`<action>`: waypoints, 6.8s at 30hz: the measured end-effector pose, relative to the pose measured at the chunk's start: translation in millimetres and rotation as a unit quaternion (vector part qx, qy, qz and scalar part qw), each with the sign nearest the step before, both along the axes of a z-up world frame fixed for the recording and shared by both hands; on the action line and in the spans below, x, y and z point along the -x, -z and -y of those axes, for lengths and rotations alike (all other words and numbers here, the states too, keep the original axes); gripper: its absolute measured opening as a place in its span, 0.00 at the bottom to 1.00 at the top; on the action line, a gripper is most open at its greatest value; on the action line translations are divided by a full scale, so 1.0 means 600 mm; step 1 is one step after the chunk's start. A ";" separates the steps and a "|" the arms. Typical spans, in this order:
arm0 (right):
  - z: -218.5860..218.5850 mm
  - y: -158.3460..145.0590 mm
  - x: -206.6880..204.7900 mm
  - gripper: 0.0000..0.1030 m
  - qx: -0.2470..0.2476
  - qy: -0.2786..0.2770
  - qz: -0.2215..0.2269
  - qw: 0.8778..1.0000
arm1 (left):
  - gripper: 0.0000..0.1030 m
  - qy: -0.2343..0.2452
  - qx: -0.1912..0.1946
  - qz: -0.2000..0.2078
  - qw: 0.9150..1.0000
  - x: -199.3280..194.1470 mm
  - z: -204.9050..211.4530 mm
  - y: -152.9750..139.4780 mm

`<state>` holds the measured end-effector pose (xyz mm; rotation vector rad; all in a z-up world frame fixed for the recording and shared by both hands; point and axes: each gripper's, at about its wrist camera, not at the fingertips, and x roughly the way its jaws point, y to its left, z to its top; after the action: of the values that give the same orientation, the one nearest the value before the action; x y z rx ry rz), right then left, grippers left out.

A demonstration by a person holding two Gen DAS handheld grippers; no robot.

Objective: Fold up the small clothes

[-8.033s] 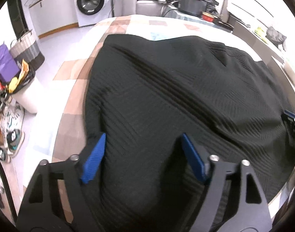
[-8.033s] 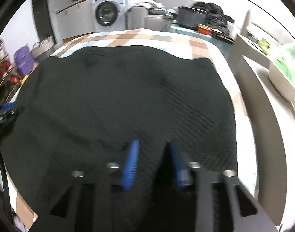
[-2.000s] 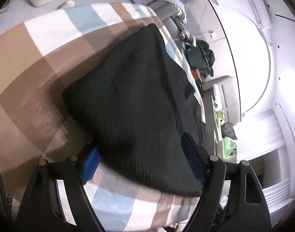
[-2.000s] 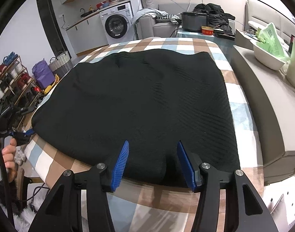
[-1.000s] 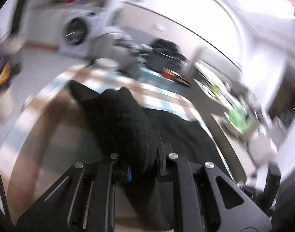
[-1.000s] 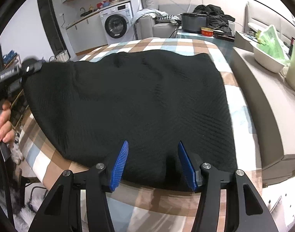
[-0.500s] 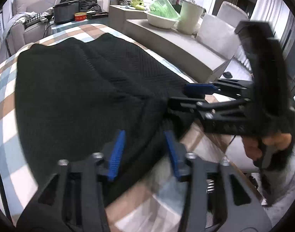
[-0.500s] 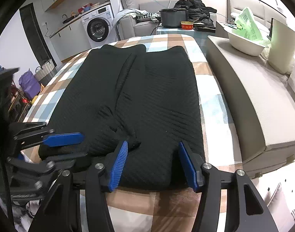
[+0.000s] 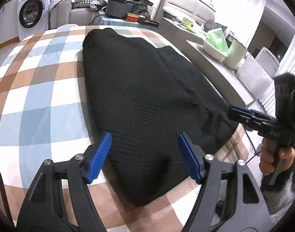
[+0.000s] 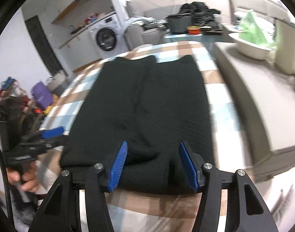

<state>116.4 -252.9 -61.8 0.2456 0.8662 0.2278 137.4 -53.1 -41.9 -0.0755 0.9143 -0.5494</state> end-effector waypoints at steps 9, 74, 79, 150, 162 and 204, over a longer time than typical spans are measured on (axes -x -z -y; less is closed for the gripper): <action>-0.039 0.039 -0.066 0.55 -0.043 -0.055 -0.036 0.997 | 0.67 0.014 -0.029 0.007 0.999 0.010 0.015 0.019; -0.016 0.035 -0.270 0.44 -0.105 -0.021 -0.067 0.992 | 0.70 -0.023 -0.019 -0.022 0.999 -0.014 -0.022 0.052; 0.009 0.062 -0.298 0.44 -0.123 0.000 -0.084 0.989 | 0.70 -0.023 -0.019 -0.021 0.999 -0.014 -0.023 0.052; -0.067 0.047 -0.135 0.32 -0.117 -0.073 -0.087 0.987 | 0.28 -0.162 -0.024 -0.017 0.986 -0.009 -0.168 0.036; 0.039 0.046 -0.314 0.40 -0.241 0.070 -0.056 0.967 | 0.45 -0.168 0.007 -0.017 0.986 -0.068 -0.138 0.026; -0.067 0.057 -0.308 0.42 -0.130 -0.034 -0.076 0.988 | 0.82 -0.147 -0.019 0.004 0.989 -0.063 -0.131 0.025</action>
<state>301.2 -212.9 -96.0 0.4825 0.9974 0.3911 175.3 25.6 -56.9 -0.1707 0.8871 -0.2575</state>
